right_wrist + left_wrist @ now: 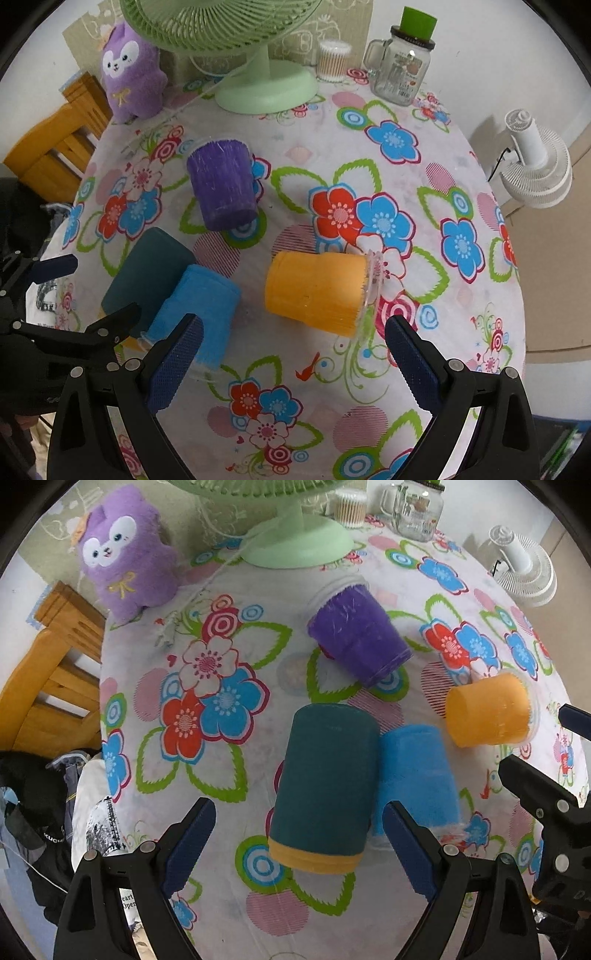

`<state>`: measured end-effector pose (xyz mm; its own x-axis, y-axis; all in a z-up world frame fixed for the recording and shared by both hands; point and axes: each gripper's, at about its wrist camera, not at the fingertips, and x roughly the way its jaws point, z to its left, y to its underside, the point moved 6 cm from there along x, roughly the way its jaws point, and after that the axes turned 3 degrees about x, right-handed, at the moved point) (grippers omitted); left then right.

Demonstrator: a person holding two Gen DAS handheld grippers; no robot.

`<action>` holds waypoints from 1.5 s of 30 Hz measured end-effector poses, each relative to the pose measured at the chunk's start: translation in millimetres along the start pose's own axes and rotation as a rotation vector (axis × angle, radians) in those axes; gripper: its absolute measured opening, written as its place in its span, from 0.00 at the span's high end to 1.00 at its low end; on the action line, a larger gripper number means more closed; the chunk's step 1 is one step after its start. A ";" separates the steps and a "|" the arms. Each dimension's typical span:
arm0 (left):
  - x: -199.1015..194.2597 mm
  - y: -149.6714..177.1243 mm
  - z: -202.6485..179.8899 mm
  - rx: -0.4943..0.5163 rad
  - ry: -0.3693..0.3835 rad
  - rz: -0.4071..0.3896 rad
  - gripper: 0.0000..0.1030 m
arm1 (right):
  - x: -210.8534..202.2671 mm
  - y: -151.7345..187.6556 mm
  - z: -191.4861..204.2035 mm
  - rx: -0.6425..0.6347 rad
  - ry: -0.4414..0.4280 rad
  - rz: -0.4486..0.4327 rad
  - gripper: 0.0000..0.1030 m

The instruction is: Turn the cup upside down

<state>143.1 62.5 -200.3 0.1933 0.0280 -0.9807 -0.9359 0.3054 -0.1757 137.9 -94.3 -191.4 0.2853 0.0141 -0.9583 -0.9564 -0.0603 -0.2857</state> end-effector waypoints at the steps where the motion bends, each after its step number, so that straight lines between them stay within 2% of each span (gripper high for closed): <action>1: 4.4 -0.4 0.3 0.004 -0.002 0.010 0.10 | 2.7 -0.1 0.4 0.000 0.002 0.006 0.03; 15: 48.2 -2.4 -6.1 0.023 0.057 0.108 0.09 | 27.4 -5.7 -1.3 -0.018 0.040 0.053 0.03; 16: 50.1 -1.6 -7.2 0.017 0.083 0.114 0.11 | 28.5 -6.0 -1.5 -0.019 0.040 0.055 0.03; 17: 52.4 -1.1 -7.3 0.016 0.084 0.121 0.17 | 29.0 -6.7 -2.3 -0.019 0.043 0.054 0.03; 18: 55.3 -0.1 -7.6 0.020 0.077 0.127 0.18 | 28.9 -7.2 -2.7 -0.019 0.043 0.052 0.03; 20: 58.9 1.6 -9.5 0.021 0.096 0.135 0.29 | 30.3 -7.2 -3.3 -0.013 0.038 0.059 0.03; 30: 45.9 0.5 -14.4 0.011 0.104 0.066 0.31 | 29.8 -6.6 -1.0 -0.014 0.031 0.065 0.03; 45: -0.8 16.4 -7.7 -0.105 0.065 0.001 0.32 | -3.3 -0.4 8.8 -0.047 -0.030 0.025 0.03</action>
<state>125.2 60.2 -203.1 0.1764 -0.0342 -0.9837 -0.9624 0.2039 -0.1797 136.9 -85.5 -188.2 0.2591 0.0418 -0.9650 -0.9590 -0.1077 -0.2621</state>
